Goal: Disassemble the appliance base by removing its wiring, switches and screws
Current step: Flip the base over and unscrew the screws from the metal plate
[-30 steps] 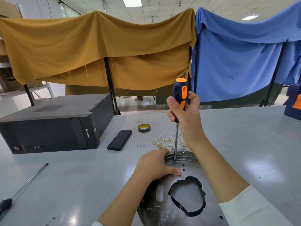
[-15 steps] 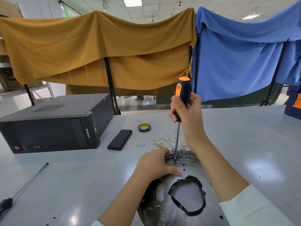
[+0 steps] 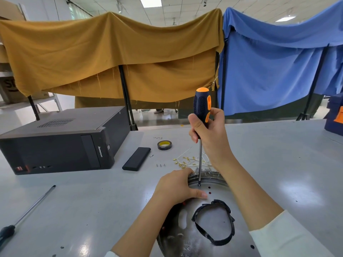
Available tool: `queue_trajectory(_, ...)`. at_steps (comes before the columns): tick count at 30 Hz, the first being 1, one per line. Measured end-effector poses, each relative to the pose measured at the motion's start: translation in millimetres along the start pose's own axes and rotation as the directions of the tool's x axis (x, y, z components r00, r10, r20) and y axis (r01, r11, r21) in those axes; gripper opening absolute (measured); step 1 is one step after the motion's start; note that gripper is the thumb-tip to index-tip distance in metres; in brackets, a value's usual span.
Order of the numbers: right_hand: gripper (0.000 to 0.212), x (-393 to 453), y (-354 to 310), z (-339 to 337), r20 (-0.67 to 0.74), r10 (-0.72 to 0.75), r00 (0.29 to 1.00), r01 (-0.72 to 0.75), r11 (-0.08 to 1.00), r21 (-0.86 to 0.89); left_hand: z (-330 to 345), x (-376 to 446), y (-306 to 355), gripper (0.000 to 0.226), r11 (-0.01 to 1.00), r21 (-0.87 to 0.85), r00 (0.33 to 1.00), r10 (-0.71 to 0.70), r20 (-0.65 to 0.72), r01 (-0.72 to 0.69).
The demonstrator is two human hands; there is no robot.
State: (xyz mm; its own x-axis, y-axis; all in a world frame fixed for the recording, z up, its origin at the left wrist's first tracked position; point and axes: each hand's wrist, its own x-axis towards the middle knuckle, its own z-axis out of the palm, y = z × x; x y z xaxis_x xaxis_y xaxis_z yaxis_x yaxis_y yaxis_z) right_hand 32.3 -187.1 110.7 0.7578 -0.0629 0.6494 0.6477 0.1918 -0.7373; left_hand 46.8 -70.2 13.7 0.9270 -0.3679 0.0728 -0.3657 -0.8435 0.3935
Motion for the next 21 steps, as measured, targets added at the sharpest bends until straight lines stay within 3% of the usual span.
queue_trajectory(4,0.028,0.0,2.3,-2.1,-0.046,-0.009,0.999,0.01,1.0,0.012,0.0,0.1,0.0,0.074,1.0,-0.006,1.0,0.0,0.001,0.0)
queue_trajectory(9,0.029,2.5,3.5,-6.6,-0.01,0.061,0.998,-0.059,0.99,0.128,-0.2,0.8,-0.4,0.081,1.0,-0.005,1.0,-0.011,0.009,0.011)
queue_trajectory(13,0.038,2.1,2.4,-4.2,-0.007,0.049,0.999,-0.048,0.997,0.06,-0.1,0.5,-0.1,0.073,1.0,-0.009,1.0,-0.01,0.007,0.01)
queue_trajectory(17,0.032,1.5,4.0,-3.6,-0.05,0.023,0.998,-0.021,0.999,0.034,0.0,0.7,-0.2,0.074,1.0,0.002,1.0,-0.014,0.01,0.014)
queue_trajectory(21,0.04,2.0,6.6,-7.8,-0.037,0.073,0.997,-0.067,0.986,0.153,1.1,1.5,-1.1,0.073,1.0,-0.003,1.0,-0.013,0.006,0.013)
